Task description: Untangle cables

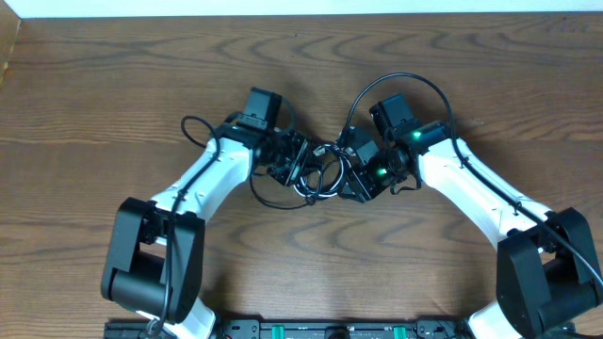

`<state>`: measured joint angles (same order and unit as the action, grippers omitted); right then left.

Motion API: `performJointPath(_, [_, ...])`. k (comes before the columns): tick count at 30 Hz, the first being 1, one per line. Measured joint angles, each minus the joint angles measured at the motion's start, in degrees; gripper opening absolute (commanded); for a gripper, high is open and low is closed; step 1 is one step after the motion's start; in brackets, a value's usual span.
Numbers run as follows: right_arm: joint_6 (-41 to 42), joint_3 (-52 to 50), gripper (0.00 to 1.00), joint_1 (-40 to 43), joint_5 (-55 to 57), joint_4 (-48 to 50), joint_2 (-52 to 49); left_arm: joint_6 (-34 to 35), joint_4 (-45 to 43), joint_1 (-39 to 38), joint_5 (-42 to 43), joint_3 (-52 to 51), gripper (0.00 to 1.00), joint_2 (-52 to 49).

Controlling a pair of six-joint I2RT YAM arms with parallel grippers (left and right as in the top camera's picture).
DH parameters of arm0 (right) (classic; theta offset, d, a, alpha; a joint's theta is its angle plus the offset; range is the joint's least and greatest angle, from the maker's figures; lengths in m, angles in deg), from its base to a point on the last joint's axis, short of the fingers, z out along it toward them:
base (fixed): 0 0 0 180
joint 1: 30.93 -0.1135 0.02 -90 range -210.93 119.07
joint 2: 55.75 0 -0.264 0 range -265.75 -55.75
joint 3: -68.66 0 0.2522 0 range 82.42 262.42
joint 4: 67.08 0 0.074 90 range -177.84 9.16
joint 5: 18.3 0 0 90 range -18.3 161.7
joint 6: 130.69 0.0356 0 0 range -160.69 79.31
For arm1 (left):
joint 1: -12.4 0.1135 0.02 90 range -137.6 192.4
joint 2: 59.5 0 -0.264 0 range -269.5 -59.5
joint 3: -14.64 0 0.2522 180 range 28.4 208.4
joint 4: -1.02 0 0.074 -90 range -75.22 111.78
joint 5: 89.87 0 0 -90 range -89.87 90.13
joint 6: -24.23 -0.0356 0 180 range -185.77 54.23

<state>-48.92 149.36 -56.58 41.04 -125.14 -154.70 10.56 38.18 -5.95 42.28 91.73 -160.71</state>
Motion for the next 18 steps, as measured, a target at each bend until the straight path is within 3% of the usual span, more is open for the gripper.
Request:
performJointPath(12, [-0.5,0.0,0.43,0.0,-5.6,2.6,0.0,16.1,-12.7,3.3,11.2,0.0,0.07,0.0])
performJointPath(18, [-1.4,0.0,0.39,0.0,-6.0,6.2,0.0,23.1,-18.8,3.3,15.5,0.0,0.07,0.0])
